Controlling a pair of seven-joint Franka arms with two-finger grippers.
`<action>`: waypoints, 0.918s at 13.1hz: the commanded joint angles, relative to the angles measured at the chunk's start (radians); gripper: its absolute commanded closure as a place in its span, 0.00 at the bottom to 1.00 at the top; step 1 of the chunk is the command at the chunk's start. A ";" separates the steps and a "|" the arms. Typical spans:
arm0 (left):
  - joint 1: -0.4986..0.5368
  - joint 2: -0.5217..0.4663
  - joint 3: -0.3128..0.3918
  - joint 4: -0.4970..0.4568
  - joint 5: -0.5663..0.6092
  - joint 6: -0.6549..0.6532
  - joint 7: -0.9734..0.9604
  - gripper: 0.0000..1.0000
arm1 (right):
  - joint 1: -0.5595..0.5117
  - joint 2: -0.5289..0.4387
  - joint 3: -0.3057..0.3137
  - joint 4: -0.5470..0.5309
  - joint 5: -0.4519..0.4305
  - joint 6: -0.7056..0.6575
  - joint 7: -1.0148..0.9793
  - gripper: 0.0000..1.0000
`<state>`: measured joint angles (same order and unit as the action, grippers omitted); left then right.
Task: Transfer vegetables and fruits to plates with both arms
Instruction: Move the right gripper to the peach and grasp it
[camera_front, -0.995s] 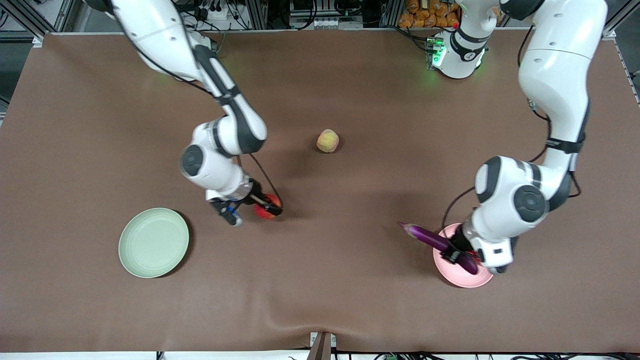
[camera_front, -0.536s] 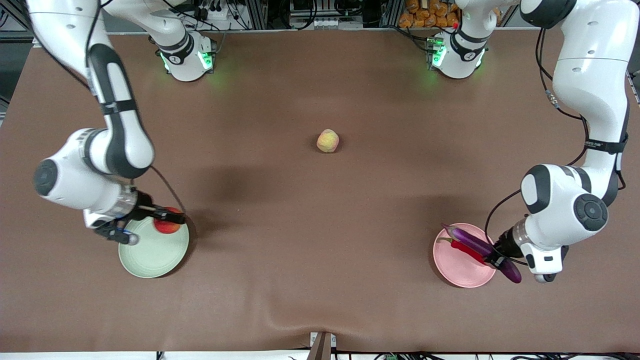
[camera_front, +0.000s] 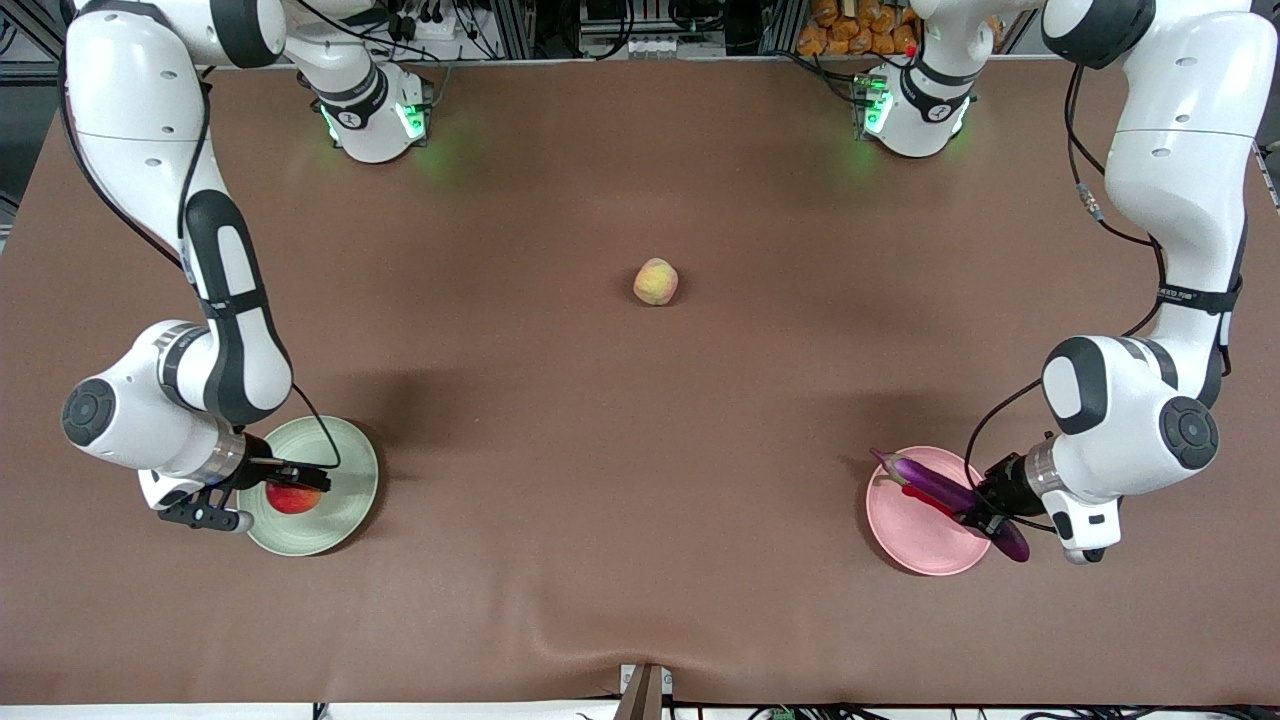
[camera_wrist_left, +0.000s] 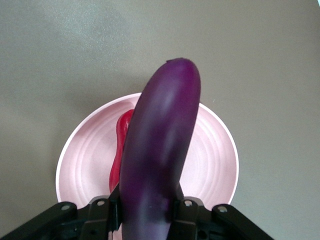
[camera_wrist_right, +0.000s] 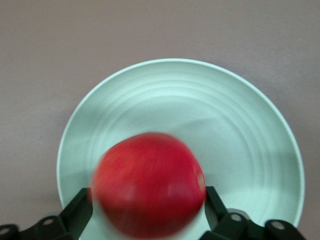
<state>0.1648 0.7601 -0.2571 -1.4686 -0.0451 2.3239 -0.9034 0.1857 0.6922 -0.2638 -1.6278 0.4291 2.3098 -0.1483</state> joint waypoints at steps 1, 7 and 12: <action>0.001 0.024 -0.004 0.025 -0.051 0.005 -0.002 1.00 | 0.027 -0.046 0.005 0.019 0.000 -0.169 0.039 0.00; -0.001 0.105 -0.004 0.079 -0.084 0.081 -0.002 1.00 | 0.349 -0.128 0.006 0.009 0.000 -0.332 0.712 0.00; -0.002 0.114 -0.004 0.077 -0.085 0.091 0.005 0.13 | 0.728 -0.094 0.008 -0.003 0.007 -0.181 1.287 0.00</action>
<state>0.1643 0.8662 -0.2579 -1.4132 -0.1082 2.4127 -0.9051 0.8052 0.5909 -0.2360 -1.6024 0.4335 2.0509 0.9644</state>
